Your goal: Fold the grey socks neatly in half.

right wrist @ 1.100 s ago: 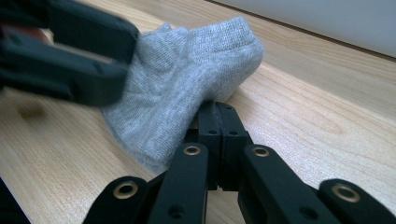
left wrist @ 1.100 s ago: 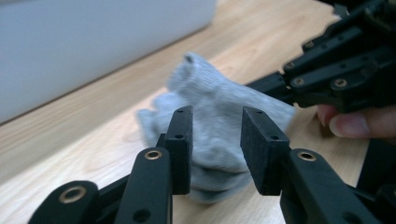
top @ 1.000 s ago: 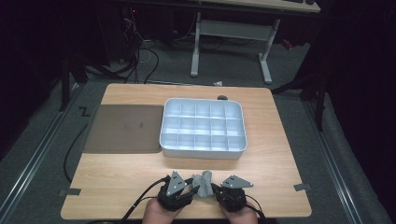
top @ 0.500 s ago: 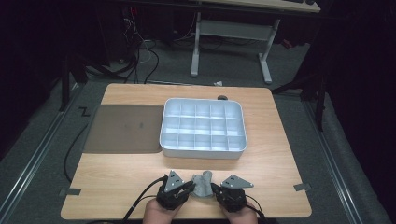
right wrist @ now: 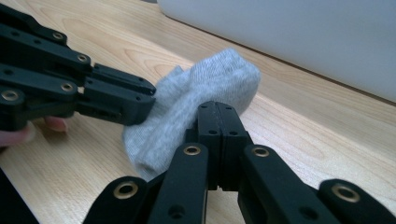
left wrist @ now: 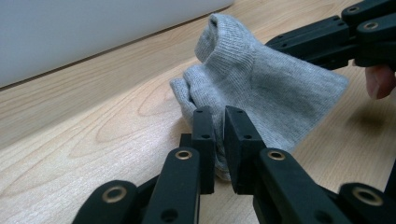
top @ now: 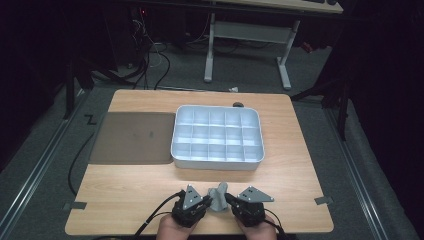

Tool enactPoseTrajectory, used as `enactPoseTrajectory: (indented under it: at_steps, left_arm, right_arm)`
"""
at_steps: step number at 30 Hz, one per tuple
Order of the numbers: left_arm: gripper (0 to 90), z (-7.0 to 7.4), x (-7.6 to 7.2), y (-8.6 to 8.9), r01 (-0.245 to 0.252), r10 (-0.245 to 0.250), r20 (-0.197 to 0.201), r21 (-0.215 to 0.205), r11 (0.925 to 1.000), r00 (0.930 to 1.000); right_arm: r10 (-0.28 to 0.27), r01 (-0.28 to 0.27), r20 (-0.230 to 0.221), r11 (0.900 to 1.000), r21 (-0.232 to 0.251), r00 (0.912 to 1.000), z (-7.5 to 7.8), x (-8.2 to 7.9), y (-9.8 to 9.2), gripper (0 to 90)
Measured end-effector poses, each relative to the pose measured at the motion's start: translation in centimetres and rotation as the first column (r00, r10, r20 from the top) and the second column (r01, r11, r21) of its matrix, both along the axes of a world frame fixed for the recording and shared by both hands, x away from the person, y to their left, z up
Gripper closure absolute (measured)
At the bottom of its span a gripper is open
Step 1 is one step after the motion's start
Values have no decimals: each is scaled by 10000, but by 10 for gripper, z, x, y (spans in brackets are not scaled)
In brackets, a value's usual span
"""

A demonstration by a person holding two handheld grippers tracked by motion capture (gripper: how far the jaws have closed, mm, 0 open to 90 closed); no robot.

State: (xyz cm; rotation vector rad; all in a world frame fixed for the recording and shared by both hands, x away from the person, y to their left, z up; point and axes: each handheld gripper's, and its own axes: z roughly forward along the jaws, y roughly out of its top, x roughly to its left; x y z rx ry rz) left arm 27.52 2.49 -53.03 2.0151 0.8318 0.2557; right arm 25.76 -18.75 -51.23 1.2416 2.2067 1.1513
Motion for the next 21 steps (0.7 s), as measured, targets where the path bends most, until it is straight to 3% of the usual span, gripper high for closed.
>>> enactPoseTrajectory:
  at_steps: [21]
  left_arm:
    - [857,-3,3,-9,468,-464,-355,109,9988,9983]
  right_arm:
    - [486,-483,-64,9980,414,9988,-3,0,13,900]
